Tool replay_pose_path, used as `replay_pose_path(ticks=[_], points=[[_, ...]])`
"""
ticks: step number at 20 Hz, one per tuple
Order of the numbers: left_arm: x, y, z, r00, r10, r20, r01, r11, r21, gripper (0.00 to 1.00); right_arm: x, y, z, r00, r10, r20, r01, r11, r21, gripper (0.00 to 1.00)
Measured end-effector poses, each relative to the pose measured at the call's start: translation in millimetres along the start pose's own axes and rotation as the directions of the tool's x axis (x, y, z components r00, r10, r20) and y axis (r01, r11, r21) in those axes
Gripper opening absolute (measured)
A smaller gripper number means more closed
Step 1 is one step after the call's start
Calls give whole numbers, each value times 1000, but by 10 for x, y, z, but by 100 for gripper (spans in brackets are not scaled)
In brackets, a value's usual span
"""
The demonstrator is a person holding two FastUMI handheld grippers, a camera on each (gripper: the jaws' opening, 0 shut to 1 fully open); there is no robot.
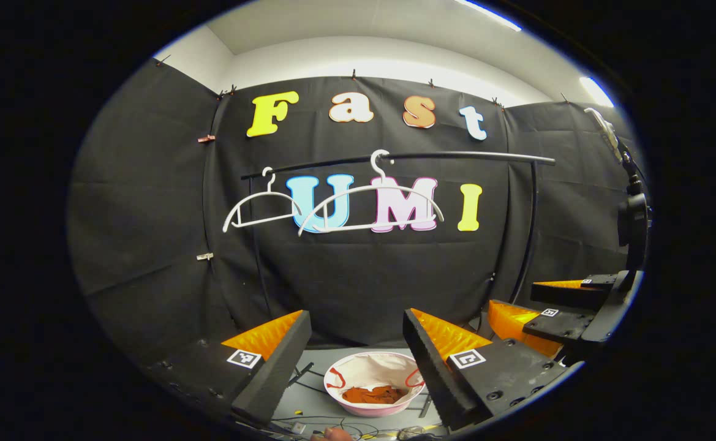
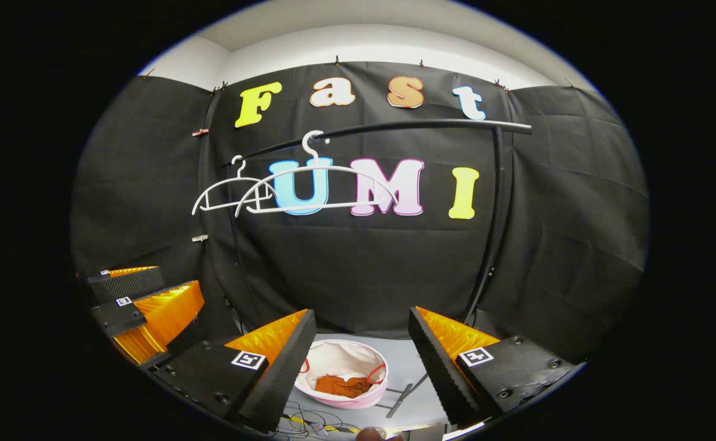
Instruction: Grasp the clothes on the hanger with both hands and then place them into the laundry hamper below.
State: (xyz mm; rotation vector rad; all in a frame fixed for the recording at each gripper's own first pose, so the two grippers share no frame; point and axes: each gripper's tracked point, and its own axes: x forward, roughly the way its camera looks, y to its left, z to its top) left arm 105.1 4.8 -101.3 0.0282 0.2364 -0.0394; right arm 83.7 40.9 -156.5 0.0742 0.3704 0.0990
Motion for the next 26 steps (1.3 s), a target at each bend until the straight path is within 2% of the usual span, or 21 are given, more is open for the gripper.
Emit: replay_pose_path(ticks=[1, 2, 3, 4, 7, 9, 10, 14, 20, 21, 22, 23, 24, 25, 26], points=[[-43, -11, 41, 1000, 0, 13, 0, 1000, -3, 93, -46, -36, 52, 1000, -7, 14, 7, 1000, -2, 98], [-79, -24, 80, 1000, -2, 22, 2, 1000, -8, 93, -94, -69, 96, 1000, -13, 29, 13, 1000, -1, 94], [-99, -45, 101, 1000, -4, 29, 5, 1000, -11, 93, -140, -102, 160, 999, -18, 45, 17, 1000, 1, 94], [-125, -55, 132, 999, -5, 38, 5, 1000, -13, 93, -182, -136, 216, 998, -24, 64, 23, 1000, 3, 98], [-205, -73, 247, 998, -1, 68, 2, 1000, -18, 93, -278, -156, 406, 993, -31, 116, 31, 1000, 3, 94], [-240, -81, 325, 996, 2, 89, 0, 1000, -23, 93, -340, -189, 535, 988, -33, 149, 33, 999, -2, 96], [-258, -90, 352, 996, 1, 92, 2, 1000, -27, 99, -382, -199, 585, 986, -34, 162, 36, 999, -5, 97], [-382, -119, 519, 991, 9, 137, -4, 999, -37, 94, -550, -279, 791, 975, -43, 218, 42, 999, 10, 100], [-647, -87, 636, 982, 21, 187, -16, 999, -28, 93, -752, -374, 891, 963, -56, 265, 52, 998, 21, 100], [-672, -99, 647, 981, 21, 192, -17, 1000, -26, 96, -788, -388, 876, 962, -58, 266, 54, 998, 22, 100], [-695, -98, 665, 980, 20, 199, -16, 1000, -25, 95, -819, -384, 883, 961, -57, 270, 53, 998, 24, 93], [-709, -103, 672, 979, 18, 202, -13, 1000, -26, 93, -849, -383, 884, 960, -57, 274, 52, 998, 25, 98], [-721, -102, 669, 979, 15, 203, -9, 1000, -27, 95, -866, -392, 869, 960, -60, 273, 55, 998, 26, 100], [-728, -96, 656, 979, 12, 204, -7, 1000, -26, 93, -883, -401, 852, 960, -61, 272, 56, 998, 30, 100], [-737, -90, 657, 979, 11, 202, -7, 1000, -23, 95, -909, -390, 842, 960, -62, 271, 55, 998, 33, 100]])
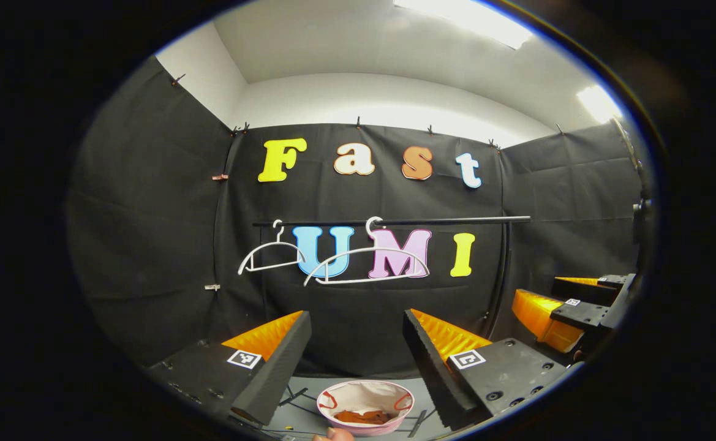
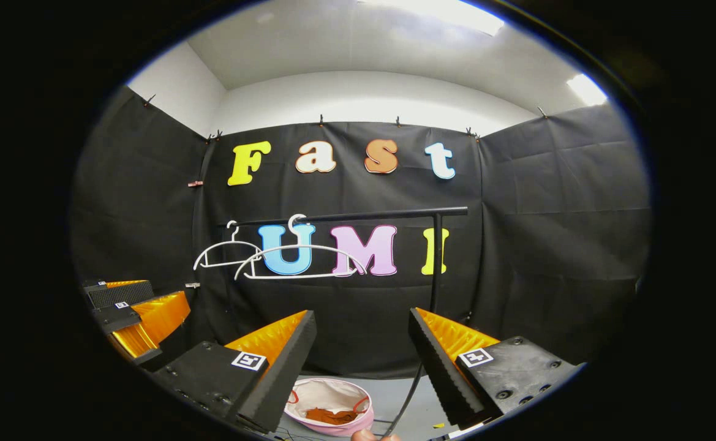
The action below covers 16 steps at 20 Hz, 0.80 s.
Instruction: Grasp the clothes on the hanger with both hands and then place them into the laundry hamper below.
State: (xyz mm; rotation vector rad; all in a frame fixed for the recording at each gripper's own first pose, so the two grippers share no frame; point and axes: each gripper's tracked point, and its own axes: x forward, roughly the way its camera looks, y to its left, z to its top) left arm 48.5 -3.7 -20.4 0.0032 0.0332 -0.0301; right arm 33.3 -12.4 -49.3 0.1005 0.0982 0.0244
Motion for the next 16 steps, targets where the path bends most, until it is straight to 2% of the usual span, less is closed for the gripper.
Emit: replay_pose_path(ticks=[2, 5, 6, 7, 8, 9, 10, 15, 16], points=[[-2, -1, -4, 1000, 2, 0, -2, 1000, 5, 93, -20, -13, 25, 1000, -4, 11, 4, 1000, -1, 98], [-21, 1, -20, 1000, 3, -4, -4, 1000, -4, 95, -54, 32, 34, 1000, 2, 17, -1, 1000, -6, 98], [-20, 7, -14, 1000, 4, -7, -5, 1000, -3, 93, -63, 50, 45, 1000, 5, 21, -5, 1000, -8, 94], [-15, 24, -20, 1000, 11, -9, -11, 1000, 0, 93, -72, 70, 48, 1000, 8, 22, -7, 1000, -12, 98], [-15, 25, -19, 1000, 17, -10, -17, 1000, 5, 96, -73, 79, 41, 1000, 10, 23, -9, 1000, -17, 98], [-38, 16, -31, 1000, 22, -12, -22, 1000, 8, 93, -71, 96, 46, 1000, 14, 23, -14, 1000, -19, 98], [-51, 15, -43, 1000, 24, -14, -24, 1000, 10, 95, -78, 118, 41, 1000, 18, 22, -17, 1000, -22, 100], [-51, 36, -65, 999, 35, -20, -34, 999, 29, 93, -48, 140, 22, 1000, 23, 21, -22, 999, -38, 98], [-45, 40, -76, 999, 36, -22, -35, 999, 34, 96, -44, 135, 25, 1000, 23, 21, -22, 999, -39, 98]])
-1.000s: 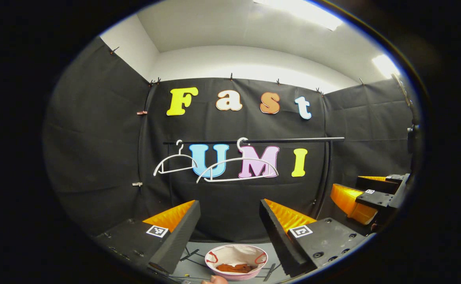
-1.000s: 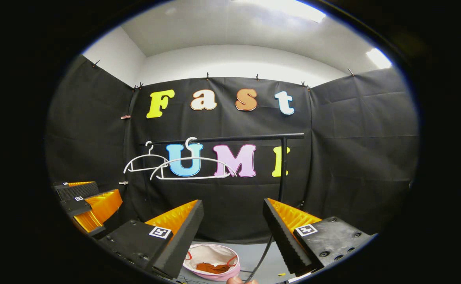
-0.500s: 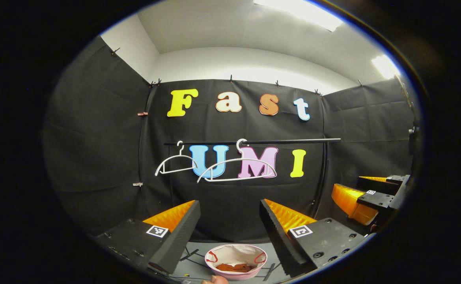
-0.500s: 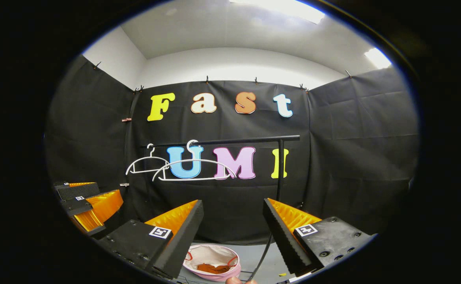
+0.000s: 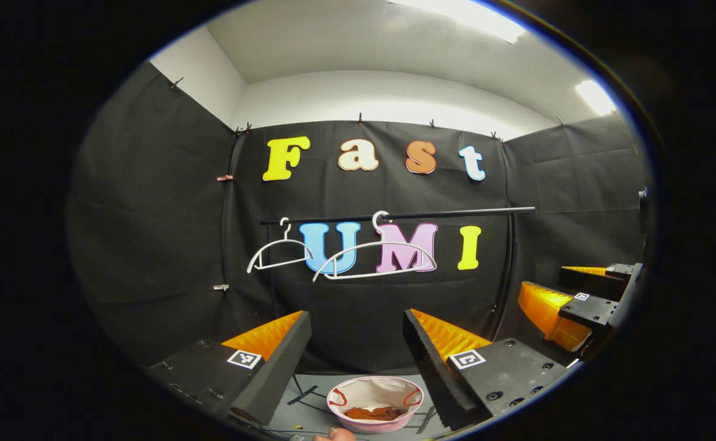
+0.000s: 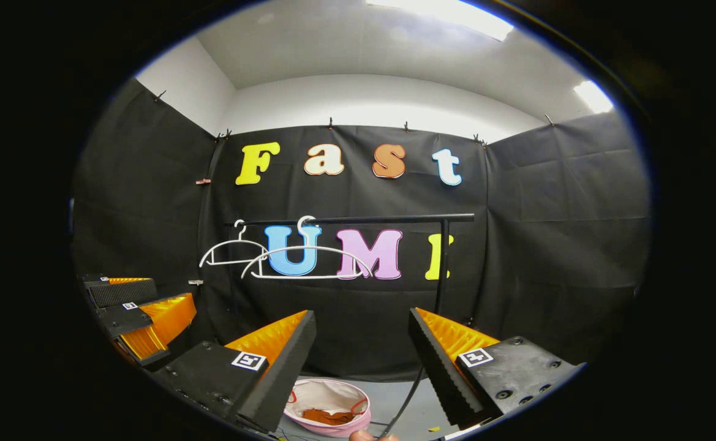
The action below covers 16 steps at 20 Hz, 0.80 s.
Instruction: Grasp the clothes on the hanger with both hands and then place them into the laundry hamper below.
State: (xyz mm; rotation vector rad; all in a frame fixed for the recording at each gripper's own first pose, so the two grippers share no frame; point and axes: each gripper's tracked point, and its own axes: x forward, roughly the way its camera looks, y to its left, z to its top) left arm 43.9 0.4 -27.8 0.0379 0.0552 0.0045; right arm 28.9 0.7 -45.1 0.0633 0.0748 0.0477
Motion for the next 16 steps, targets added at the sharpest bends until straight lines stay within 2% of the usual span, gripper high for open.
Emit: replay_pose_path(ticks=[2, 4, 6, 13, 14, 16], points=[[6, -12, 2, 1000, -2, 1, 2, 1000, 1, 93, 20, -9, 4, 1000, -2, 2, 2, 1000, -2, 100], [14, -17, -1, 1000, -8, 1, 9, 1000, -8, 96, 33, -27, -3, 1000, -6, 3, 6, 1000, -9, 100], [10, -21, -2, 1000, -12, -1, 12, 1000, -9, 96, 36, -29, -8, 1000, -5, 3, 5, 1000, -8, 98], [25, -33, -6, 1000, -26, -1, 26, 1000, -11, 96, 46, -59, -27, 1000, -10, 2, 10, 1000, -14, 100], [26, -36, -5, 1000, -28, -2, 28, 1000, -12, 93, 52, -61, -27, 1000, -10, 0, 10, 1000, -12, 98], [26, -47, -14, 999, -31, -5, 31, 999, -10, 96, 48, -74, -31, 1000, -13, -1, 13, 1000, -10, 98]])
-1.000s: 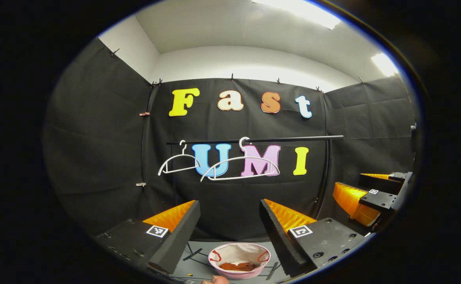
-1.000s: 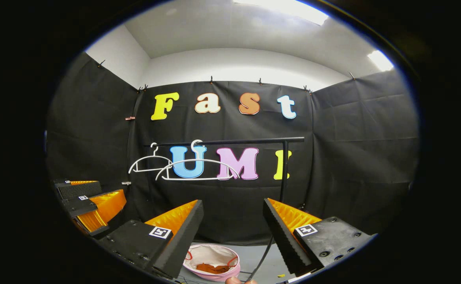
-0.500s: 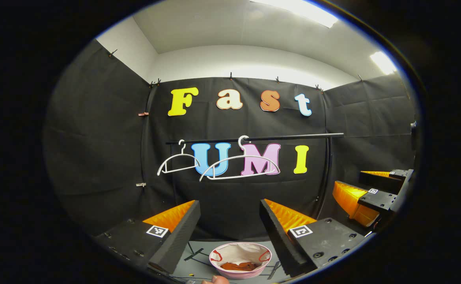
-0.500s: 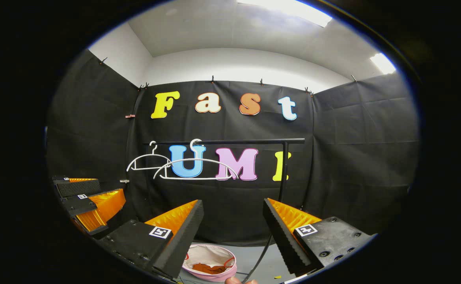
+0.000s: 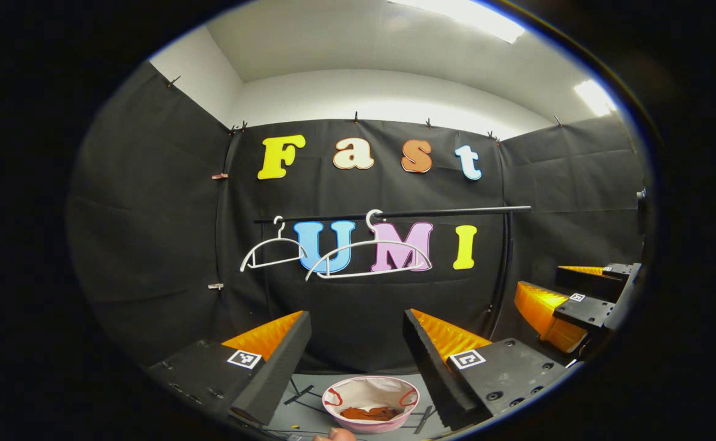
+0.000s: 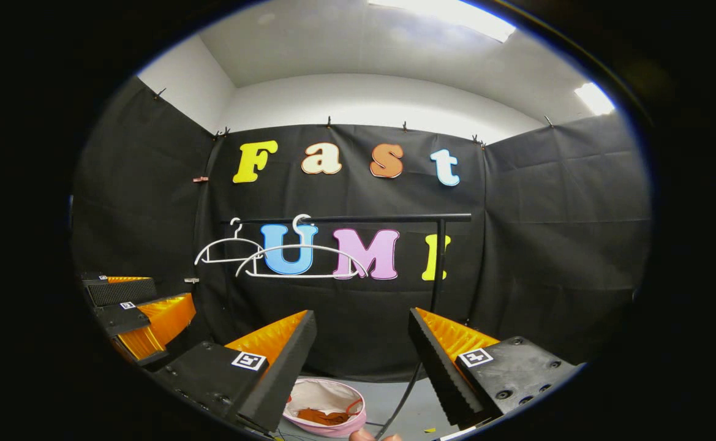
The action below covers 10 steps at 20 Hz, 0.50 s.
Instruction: Grasp the clothes on the hanger with both hands and then place them into the laundry hamper below.
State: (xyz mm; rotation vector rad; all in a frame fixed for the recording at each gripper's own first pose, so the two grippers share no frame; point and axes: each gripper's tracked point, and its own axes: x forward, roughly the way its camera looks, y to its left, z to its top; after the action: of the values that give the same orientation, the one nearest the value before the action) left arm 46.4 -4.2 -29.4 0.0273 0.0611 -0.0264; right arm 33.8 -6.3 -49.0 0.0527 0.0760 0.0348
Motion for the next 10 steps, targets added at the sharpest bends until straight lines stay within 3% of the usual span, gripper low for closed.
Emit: replay_pose_path(ticks=[10], points=[[-3, -8, 13, 1000, -5, 3, 5, 1000, 3, 96, -11, 37, -25, 1000, 3, 0, -3, 1000, -3, 100]])
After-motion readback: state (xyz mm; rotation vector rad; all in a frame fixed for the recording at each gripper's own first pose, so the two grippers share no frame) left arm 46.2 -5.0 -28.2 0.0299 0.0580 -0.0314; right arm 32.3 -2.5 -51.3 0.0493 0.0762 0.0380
